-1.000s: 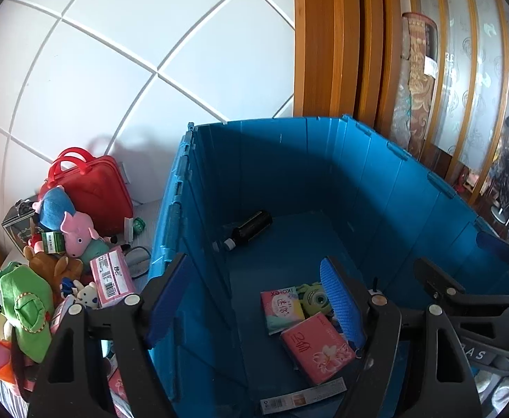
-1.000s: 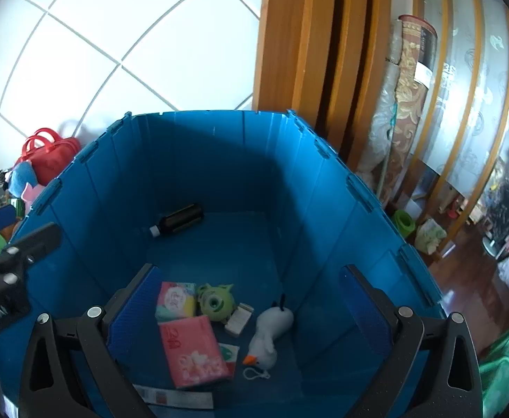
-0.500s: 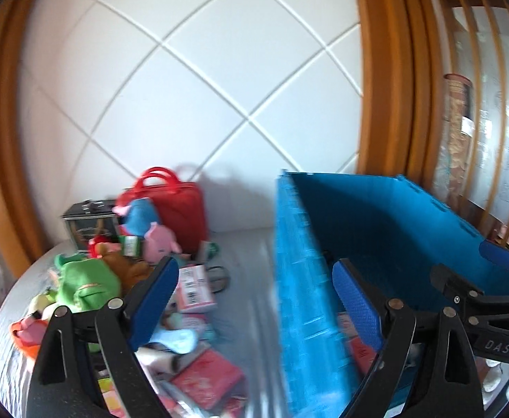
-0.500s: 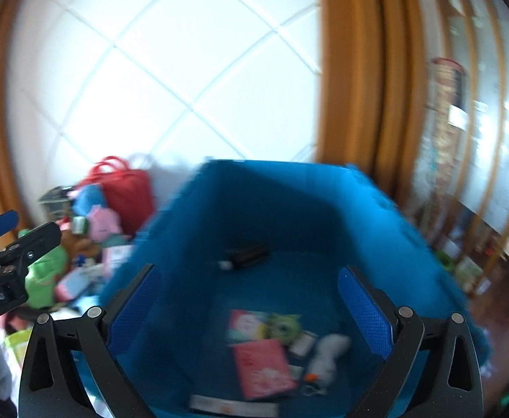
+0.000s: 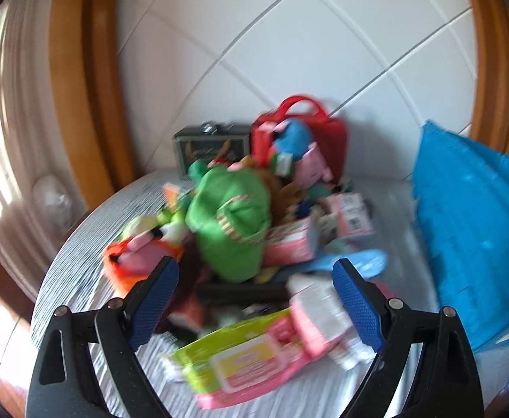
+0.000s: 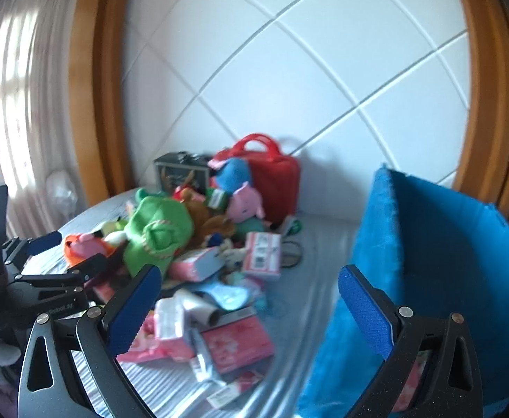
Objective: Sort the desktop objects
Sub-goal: 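Move both open tools back over the pile on the table, then grasp the white wipes packet with the left tool while the right tool grasps the red-and-white ointment box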
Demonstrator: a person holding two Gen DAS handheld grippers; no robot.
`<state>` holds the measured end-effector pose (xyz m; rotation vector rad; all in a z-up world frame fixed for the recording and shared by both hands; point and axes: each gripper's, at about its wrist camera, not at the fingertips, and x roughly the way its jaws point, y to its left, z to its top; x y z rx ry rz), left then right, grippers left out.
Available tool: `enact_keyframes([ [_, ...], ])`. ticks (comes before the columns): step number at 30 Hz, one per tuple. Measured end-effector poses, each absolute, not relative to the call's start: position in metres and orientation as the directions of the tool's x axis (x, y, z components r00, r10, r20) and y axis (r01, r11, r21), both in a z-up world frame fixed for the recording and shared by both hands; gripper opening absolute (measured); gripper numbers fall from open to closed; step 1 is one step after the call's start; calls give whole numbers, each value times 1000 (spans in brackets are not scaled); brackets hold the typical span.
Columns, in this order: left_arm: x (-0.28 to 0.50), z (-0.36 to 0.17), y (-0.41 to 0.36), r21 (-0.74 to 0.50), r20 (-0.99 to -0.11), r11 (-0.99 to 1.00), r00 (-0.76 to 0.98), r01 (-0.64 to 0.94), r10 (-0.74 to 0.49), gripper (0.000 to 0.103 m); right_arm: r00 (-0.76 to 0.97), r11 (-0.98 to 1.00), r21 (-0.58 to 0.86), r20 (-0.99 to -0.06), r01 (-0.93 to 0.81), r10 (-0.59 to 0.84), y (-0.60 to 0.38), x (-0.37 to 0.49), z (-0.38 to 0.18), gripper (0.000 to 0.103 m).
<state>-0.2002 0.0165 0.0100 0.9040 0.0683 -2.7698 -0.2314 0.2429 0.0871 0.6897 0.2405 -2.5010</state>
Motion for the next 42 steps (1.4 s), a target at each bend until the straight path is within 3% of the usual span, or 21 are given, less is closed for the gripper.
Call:
enact_keyframes([
  [9, -174, -77, -97, 55, -724, -918, -618, 392, -307, 91, -624, -828, 29, -643, 561, -445, 197, -235, 15, 103],
  [14, -168, -129, -136, 52, -798, -900, -525, 432, -298, 91, -571, -840, 42, -715, 541, -404, 186, -242, -30, 103],
  [21, -175, -180, -134, 27, -849, -946, -492, 322, -192, 91, -513, -865, 19, -799, 501, -314, 183, -243, -80, 103],
  [26, -189, -202, -117, 18, -871, -979, -478, 202, -115, 91, -458, -885, 22, -850, 465, -261, 187, -242, -109, 87],
  [32, -207, -213, -94, 14, -881, -997, -471, 76, -48, 91, -434, -897, 31, -868, 441, -243, 189, -239, -119, 84],
  [34, -211, -218, -87, -3, -888, -999, -459, 36, -14, 76, -434, -907, 22, -873, 421, -222, 191, -240, -122, 82],
  [37, -211, -222, -78, -8, -885, -1000, -466, 5, 5, 69, -416, -930, 11, -893, 368, -175, 200, -243, -135, 74],
  [42, -200, -214, -89, -63, -875, -998, -481, 23, 44, 49, -359, -960, 12, -926, 280, -117, 217, -248, -171, 74],
])
